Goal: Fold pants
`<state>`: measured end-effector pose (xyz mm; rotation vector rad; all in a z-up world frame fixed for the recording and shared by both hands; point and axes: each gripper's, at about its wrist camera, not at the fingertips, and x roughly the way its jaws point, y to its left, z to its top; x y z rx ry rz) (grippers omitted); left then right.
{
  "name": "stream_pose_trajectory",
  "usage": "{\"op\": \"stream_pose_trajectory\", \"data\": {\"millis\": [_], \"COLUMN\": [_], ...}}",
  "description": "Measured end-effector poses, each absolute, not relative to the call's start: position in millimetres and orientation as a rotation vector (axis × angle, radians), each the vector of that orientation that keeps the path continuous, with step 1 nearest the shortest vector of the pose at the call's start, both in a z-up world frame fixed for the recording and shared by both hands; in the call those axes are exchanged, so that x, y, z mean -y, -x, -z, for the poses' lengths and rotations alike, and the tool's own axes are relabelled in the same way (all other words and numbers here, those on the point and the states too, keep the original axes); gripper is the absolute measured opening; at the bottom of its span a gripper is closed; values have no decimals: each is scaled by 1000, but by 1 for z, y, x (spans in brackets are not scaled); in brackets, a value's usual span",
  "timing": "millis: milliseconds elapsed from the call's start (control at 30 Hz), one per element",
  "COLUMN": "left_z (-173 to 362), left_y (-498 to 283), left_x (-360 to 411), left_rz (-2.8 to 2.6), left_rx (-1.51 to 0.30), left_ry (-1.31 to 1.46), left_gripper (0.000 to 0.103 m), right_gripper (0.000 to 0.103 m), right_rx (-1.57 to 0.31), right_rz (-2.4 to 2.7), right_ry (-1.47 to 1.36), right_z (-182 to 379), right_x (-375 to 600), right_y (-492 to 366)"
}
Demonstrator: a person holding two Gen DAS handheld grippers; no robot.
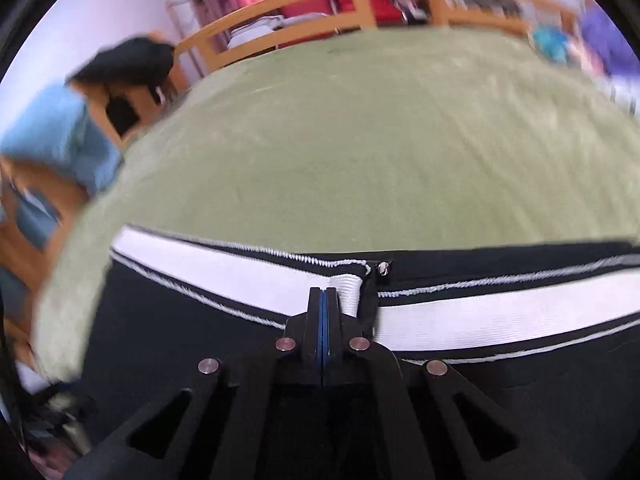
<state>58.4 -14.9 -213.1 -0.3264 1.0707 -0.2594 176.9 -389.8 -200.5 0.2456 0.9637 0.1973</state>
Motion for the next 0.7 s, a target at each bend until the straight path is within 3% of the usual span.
{"op": "stream_pose_trajectory", "data": {"millis": [100, 167, 233, 300, 400, 433, 500, 567, 700], "left_z": [217, 220, 222, 223, 223, 223, 221, 214, 185], "left_y": [-58, -58, -58, -57, -58, -58, -57, -54, -48], "left_x": [10, 12, 15, 15, 10, 8, 2, 2, 5], "left_rz": [307, 334, 307, 288, 252, 244, 253, 260, 288], "left_rx": [-1058, -1053, -1038, -1027, -1018, -1017, -1011, -995, -941], "left_ry": [419, 466, 475, 500, 543, 552, 560, 551, 517], "left_gripper": [77, 77, 77, 75, 62, 56, 46, 30, 24], "right_gripper": [6, 35, 46, 46, 45, 39, 38, 37, 37], "right_rx": [-934, -893, -839, -830, -902, -937, -1022, -971, -937], "right_rz": [-220, -194, -198, -239, -226, -222, -220, -203, -208], "right_ry": [-259, -244, -257, -266, -209, -204, -208, -222, -308], "right_z": [182, 169, 157, 156, 174, 186, 215, 220, 197], "right_x": [395, 396, 397, 395, 384, 381, 375, 377, 386], "right_y": [-159, -135, -104, -68, -35, -27, -22, -12, -6]}}
